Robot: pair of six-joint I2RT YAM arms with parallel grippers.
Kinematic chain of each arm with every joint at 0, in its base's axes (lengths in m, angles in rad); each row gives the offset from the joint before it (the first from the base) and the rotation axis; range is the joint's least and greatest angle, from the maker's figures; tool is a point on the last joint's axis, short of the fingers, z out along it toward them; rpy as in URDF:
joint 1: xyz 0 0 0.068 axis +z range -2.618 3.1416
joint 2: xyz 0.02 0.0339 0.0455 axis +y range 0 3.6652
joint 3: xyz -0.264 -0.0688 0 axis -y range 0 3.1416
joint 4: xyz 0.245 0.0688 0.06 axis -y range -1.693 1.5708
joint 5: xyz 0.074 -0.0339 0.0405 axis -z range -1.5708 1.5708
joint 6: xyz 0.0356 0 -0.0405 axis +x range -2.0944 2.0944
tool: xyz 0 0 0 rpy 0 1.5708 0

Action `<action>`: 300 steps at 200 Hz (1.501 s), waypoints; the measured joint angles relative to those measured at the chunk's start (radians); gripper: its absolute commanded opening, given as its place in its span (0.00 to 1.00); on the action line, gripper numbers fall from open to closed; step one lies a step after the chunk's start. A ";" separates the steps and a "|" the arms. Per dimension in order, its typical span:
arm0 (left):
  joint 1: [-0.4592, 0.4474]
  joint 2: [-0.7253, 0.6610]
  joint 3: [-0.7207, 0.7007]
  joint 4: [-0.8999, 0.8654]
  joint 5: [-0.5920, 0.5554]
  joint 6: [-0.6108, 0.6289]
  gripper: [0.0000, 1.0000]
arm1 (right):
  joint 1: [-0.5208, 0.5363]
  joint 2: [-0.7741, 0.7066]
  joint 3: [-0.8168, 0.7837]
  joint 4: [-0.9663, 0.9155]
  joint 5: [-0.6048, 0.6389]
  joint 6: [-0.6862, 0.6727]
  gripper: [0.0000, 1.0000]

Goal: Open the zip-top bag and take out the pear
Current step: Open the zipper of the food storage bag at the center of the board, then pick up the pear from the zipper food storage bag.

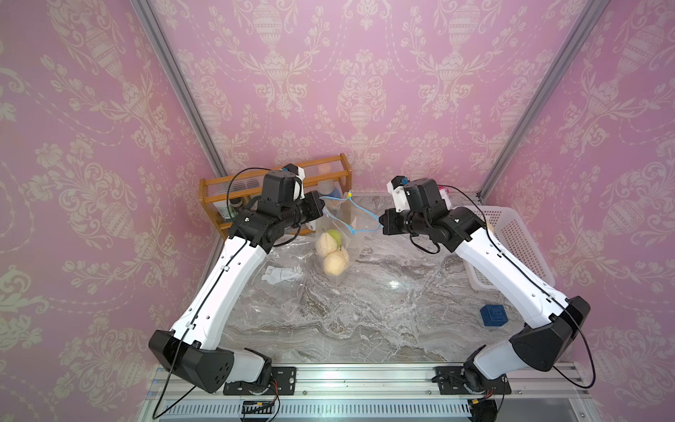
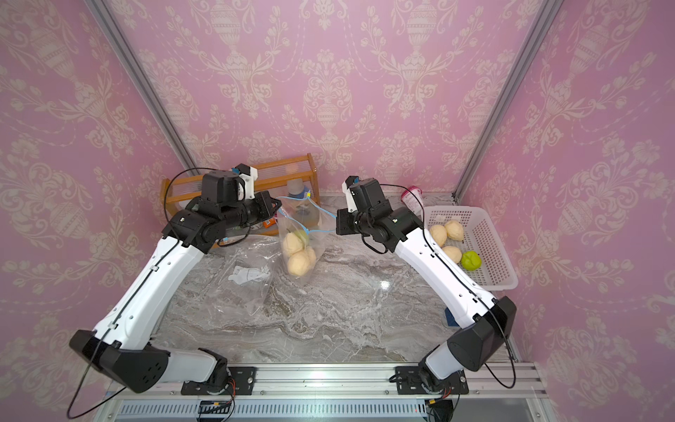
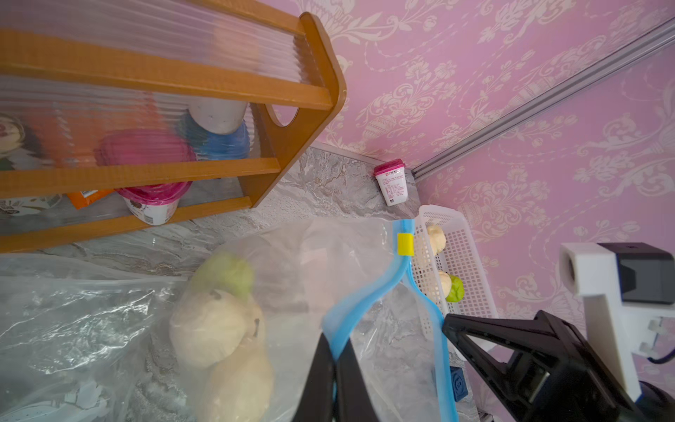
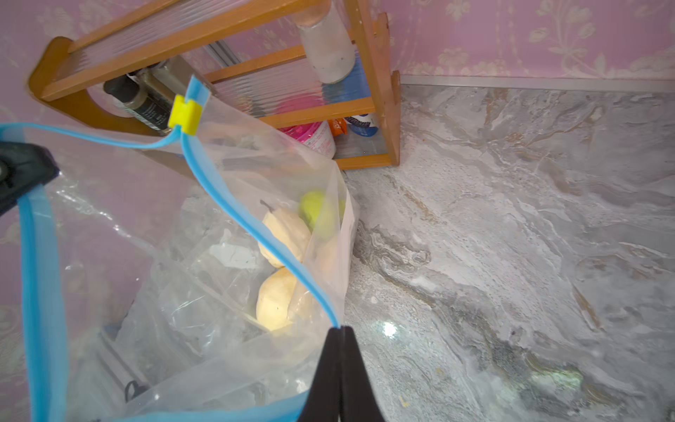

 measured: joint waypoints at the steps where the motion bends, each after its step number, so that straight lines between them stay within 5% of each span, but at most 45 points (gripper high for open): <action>1: 0.000 0.002 0.006 -0.002 0.000 0.002 0.00 | 0.001 0.000 0.000 0.001 -0.002 0.001 0.00; 40: 0.000 0.053 0.138 -0.059 0.080 0.034 0.00 | 0.018 -0.040 -0.094 0.052 -0.045 0.054 0.00; 92: -0.083 0.088 -0.201 -0.014 0.190 0.033 0.00 | 0.013 -0.166 -0.433 0.051 -0.045 0.108 0.00; 117: -0.145 0.134 -0.256 0.005 0.204 0.030 0.00 | -0.011 -0.180 -0.534 0.036 -0.038 0.122 0.00; 130: -0.167 0.147 -0.256 0.031 0.208 0.025 0.00 | -0.030 -0.187 -0.547 0.021 -0.034 0.130 0.20; 142: -0.180 0.158 -0.245 0.047 0.212 0.019 0.00 | -0.051 -0.209 -0.548 0.013 -0.029 0.130 0.26; 179: -0.218 0.257 -0.138 0.077 0.235 0.014 0.00 | -0.112 -0.315 -0.535 -0.008 -0.044 0.118 0.28; 238: -0.258 0.324 -0.090 0.089 0.259 0.011 0.00 | -0.126 -0.396 -0.565 0.107 -0.237 0.158 0.50; 300: -0.264 0.326 -0.082 0.094 0.260 0.011 0.00 | -0.125 -0.285 -0.657 0.298 -0.355 0.261 0.49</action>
